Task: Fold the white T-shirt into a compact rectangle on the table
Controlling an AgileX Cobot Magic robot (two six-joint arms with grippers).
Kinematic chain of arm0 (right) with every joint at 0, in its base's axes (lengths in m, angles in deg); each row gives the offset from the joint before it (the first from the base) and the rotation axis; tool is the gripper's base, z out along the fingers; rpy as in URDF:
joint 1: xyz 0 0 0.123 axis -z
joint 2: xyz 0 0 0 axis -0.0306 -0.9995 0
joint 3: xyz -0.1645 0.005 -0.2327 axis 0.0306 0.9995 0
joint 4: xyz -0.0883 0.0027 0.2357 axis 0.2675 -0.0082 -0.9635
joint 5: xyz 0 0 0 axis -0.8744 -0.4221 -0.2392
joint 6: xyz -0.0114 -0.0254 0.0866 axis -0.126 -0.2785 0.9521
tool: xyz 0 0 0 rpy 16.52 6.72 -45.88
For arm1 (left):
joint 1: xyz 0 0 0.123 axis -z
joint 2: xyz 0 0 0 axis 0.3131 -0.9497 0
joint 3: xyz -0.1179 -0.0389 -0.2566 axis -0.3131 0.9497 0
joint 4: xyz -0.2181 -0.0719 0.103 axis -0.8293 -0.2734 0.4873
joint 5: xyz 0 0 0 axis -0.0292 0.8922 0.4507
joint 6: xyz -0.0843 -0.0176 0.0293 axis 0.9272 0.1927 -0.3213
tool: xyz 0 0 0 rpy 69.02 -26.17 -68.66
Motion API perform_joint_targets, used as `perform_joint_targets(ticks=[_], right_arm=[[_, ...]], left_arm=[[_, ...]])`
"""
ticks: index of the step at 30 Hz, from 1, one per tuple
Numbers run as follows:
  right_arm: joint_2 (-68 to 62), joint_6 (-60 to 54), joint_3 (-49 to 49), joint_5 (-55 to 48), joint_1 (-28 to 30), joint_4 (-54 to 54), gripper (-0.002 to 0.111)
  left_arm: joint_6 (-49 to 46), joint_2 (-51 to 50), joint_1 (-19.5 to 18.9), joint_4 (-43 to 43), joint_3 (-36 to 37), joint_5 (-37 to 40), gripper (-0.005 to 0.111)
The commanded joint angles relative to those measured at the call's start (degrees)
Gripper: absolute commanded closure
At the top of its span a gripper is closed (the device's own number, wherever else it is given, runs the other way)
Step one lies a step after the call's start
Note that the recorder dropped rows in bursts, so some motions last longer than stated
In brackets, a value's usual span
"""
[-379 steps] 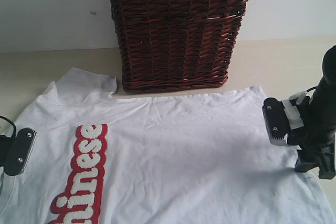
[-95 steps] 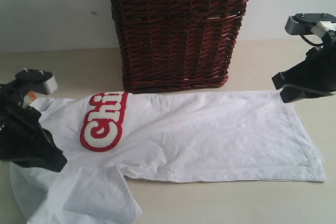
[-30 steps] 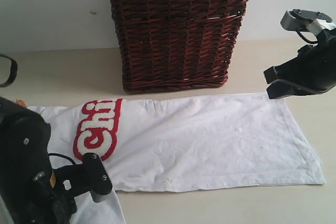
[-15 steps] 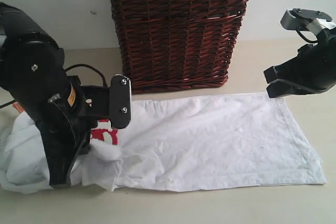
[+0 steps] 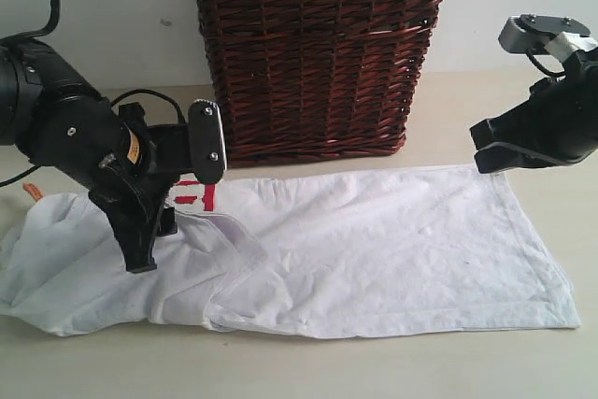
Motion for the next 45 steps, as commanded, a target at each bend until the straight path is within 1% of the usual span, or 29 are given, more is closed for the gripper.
perform_joint_targets(ticks=[1,4,6,8,10,13,15,17,18,20,23,26,28,30,32,36,38,40,45], right_arm=[[0.1,-0.7,0.3,0.5,0.2,-0.3,0.108],[0.1,-0.6,0.3,0.4,0.2,-0.3,0.108],[0.1,-0.6,0.3,0.2,0.2,-0.3,0.108],[0.1,-0.6,0.3,0.1,0.2,-0.3,0.108],[0.1,-0.6,0.3,0.0,0.2,-0.3,0.108],[0.1,-0.5,0.3,-0.3,0.2,-0.3,0.108],[0.1,-0.5,0.3,-0.5,0.2,-0.3,0.108],[0.1,-0.5,0.3,-0.5,0.2,-0.3,0.108],[0.1,-0.5,0.3,-0.4,0.2,-0.3,0.108],[0.1,-0.5,0.3,-0.1,0.2,-0.3,0.108],[0.1,-0.5,0.3,-0.2,0.2,-0.3,0.108],[0.1,-0.4,0.3,-1.4,0.2,-0.3,0.108],[0.1,-0.3,0.3,-1.6,0.2,-0.3,0.108],[0.1,-0.3,0.3,-1.7,0.2,-0.3,0.108],[0.1,-0.3,0.3,-1.6,0.2,-0.3,0.108],[0.1,-0.3,0.3,-1.1,0.2,-0.3,0.108],[0.1,-0.3,0.3,-1.1,0.2,-0.3,0.108],[0.1,-0.3,0.3,-1.1,0.2,-0.3,0.108],[0.1,-0.3,0.3,-1.4,0.2,-0.3,0.108]], left_arm=[[7.6,0.6,-1.7,2.9,-0.3,-5.1,0.049],[13.3,1.6,-1.8,5.8,-0.3,-4.6,0.049],[16.9,2.3,-1.6,3.4,-0.3,-3.3,0.049],[16.8,2.4,-1.0,0.8,-0.3,-2.0,0.049],[16.8,2.4,-0.1,0.8,-0.3,-1.7,0.053],[16.8,3.0,0.7,3.5,-0.8,-1.0,0.069],[17.1,4.1,1.0,4.6,-2.2,1.6,0.084],[19.2,5.4,1.0,3.4,-3.3,3.9,0.100],[20.3,5.9,1.0,2.3,-3.4,4.5,0.106],[20.0,6.0,1.0,-1.6,-3.5,5.8,0.107],[15.9,3.7,1.0,-7.2,-3.5,8.7,0.107],[15.2,-0.6,1.0,-7.8,-3.5,11.8,0.107],[15.2,-3.6,0.9,-6.7,-3.5,12.0,0.107],[16.3,-5.9,0.9,-4.1,-3.6,10.9,0.107],[20.9,-7.3,0.9,0.9,-3.6,9.1,0.107],[38.5,-8.7,0.4,18.6,-3.7,6.4,0.107],[46.5,-8.9,-0.3,25.4,-3.7,6.3,0.107],[51.2,-8.9,-1.1,27.6,-3.7,6.2,0.107],[51.3,-8.4,-1.4,25.7,-3.7,6.1,0.107]])
